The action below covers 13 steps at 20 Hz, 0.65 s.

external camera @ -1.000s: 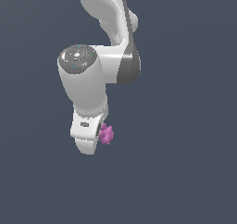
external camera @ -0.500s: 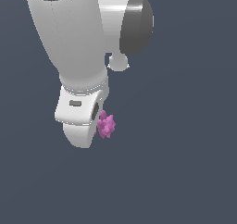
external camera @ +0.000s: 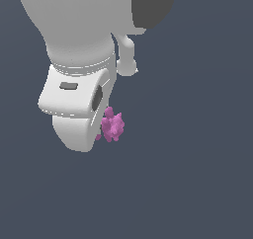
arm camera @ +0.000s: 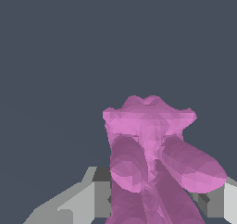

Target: Pick up the object and move it to a goal position.

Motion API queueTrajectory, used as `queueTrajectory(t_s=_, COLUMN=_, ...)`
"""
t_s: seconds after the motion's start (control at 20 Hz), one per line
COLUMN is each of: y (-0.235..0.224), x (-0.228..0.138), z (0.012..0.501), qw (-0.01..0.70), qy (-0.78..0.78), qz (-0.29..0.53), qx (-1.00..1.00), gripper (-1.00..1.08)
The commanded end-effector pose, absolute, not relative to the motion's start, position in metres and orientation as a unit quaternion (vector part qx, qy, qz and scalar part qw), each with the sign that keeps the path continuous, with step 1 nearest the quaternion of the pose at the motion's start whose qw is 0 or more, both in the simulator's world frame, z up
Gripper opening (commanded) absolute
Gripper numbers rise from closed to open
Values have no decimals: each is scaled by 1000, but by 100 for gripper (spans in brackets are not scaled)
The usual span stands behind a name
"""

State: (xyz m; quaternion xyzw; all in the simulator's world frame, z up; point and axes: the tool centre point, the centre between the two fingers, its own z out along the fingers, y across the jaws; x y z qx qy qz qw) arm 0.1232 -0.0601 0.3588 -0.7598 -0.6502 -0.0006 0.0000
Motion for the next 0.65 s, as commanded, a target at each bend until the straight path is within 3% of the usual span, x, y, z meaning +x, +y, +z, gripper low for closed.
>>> queueTrajectory(t_s=0.0, y=-60, x=125, z=367, qw=0, qy=-650, qz=0, qx=-760, gripper=-100)
queueTrajectory(t_s=0.6, y=-59, x=128, z=379, qw=0, qy=-650, qz=0, qx=-760, gripper=-100)
